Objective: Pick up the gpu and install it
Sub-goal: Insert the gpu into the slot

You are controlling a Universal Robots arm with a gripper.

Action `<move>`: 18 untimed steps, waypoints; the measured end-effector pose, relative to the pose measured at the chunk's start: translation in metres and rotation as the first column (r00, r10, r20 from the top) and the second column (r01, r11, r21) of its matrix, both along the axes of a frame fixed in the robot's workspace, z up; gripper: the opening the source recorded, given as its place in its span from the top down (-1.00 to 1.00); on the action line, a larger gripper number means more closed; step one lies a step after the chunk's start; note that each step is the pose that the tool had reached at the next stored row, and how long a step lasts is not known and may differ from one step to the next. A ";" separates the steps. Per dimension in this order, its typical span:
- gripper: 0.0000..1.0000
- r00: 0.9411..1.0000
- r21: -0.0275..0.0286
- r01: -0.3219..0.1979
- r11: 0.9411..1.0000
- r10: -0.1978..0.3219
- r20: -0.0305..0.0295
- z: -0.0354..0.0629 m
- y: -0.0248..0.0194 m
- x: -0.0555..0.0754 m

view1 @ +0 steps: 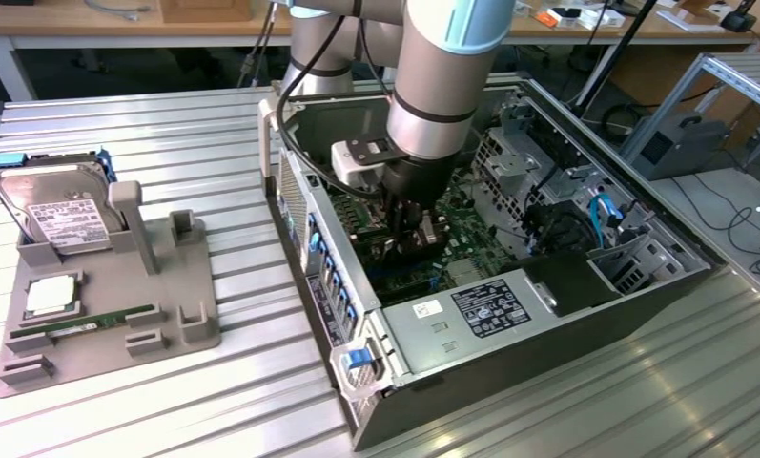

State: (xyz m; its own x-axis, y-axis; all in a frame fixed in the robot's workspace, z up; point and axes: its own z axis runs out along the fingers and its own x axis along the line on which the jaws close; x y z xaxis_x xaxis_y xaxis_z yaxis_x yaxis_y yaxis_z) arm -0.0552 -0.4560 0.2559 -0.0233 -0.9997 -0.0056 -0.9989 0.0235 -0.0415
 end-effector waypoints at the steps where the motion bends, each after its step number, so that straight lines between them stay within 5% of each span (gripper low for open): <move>1: 0.47 1.000 0.000 0.000 1.000 0.000 0.000 -0.0001 0.0000 0.000; 8: 0.47 1.000 0.001 0.000 1.000 0.000 0.000 0.0026 0.0021 0.000; 11: 0.47 1.000 0.015 0.000 1.000 0.000 0.000 0.0025 0.0031 0.000; 16: 0.47 1.000 0.016 0.000 1.000 0.000 0.001 0.0024 0.0012 0.000; 18: 0.47 1.000 0.010 0.000 1.000 0.000 0.000 0.0025 0.0009 0.000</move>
State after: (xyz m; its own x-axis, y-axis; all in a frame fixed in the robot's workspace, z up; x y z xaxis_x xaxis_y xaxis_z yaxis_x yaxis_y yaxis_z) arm -0.0552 -0.4551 0.2584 -0.0232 -0.9996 -0.0160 -0.9988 0.0239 -0.0416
